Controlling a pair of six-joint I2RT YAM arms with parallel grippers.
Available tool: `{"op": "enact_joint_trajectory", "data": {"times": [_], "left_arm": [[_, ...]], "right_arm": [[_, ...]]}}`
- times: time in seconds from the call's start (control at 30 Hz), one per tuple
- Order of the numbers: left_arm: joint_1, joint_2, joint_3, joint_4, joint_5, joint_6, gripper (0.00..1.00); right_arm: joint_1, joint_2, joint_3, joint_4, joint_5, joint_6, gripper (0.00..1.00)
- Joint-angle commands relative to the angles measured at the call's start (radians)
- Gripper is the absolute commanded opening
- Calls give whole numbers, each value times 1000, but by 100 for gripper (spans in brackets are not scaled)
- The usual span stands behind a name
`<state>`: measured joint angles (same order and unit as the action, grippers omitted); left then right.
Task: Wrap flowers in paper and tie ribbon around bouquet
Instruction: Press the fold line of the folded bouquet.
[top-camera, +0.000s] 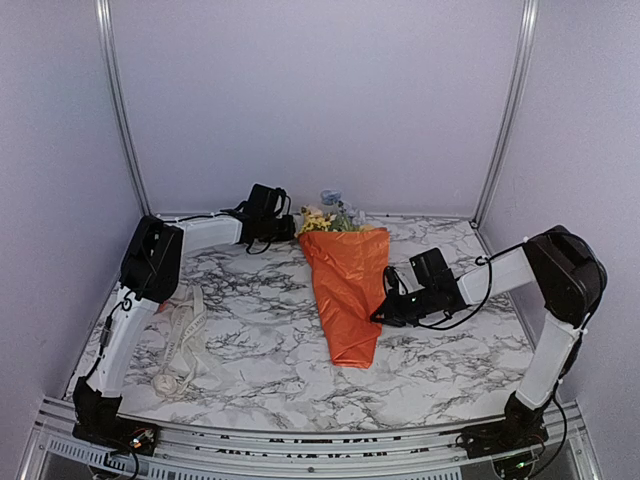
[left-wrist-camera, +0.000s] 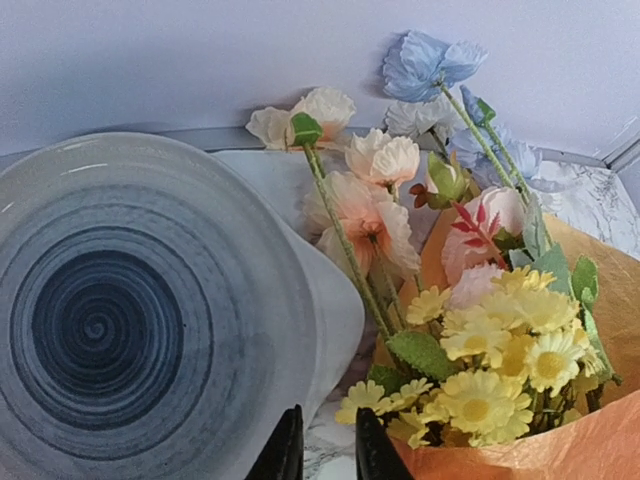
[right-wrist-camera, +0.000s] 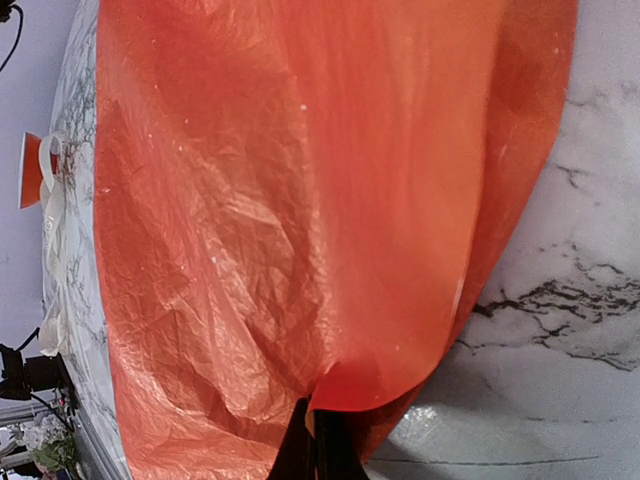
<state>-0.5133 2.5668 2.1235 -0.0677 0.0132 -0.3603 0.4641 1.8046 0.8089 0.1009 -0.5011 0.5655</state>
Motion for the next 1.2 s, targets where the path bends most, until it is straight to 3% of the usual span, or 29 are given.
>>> {"op": "enact_joint_trajectory", "data": {"times": [0.0,0.13,0.27,0.4,0.6,0.77,1.0,1.17], "left_arm": [[-60,-204,-150,3,-60,46,18],[-151,-346,-393,72,-4,82,19],[-217,-358,-491,86,46,55,18],[-235,-288,-459,73,69,61,18],[-217,-217,-368,-34,-54,87,17],[-174,-207,-379,-75,-99,57,17],[-130,-306,-463,-57,-142,95,16],[-258,-465,-571,24,-171,190,15]], "right_arm": [[-6,5,21,-61,6,-16,0],[-5,6,21,-56,3,-15,0],[-5,15,22,-57,-2,-18,0],[-5,10,20,-60,-5,-21,0],[-4,-20,0,-62,4,-22,0],[-4,-28,-11,-61,5,-22,0],[-5,-23,-9,-57,1,-21,0],[-5,-18,-11,-51,1,-18,0]]}}
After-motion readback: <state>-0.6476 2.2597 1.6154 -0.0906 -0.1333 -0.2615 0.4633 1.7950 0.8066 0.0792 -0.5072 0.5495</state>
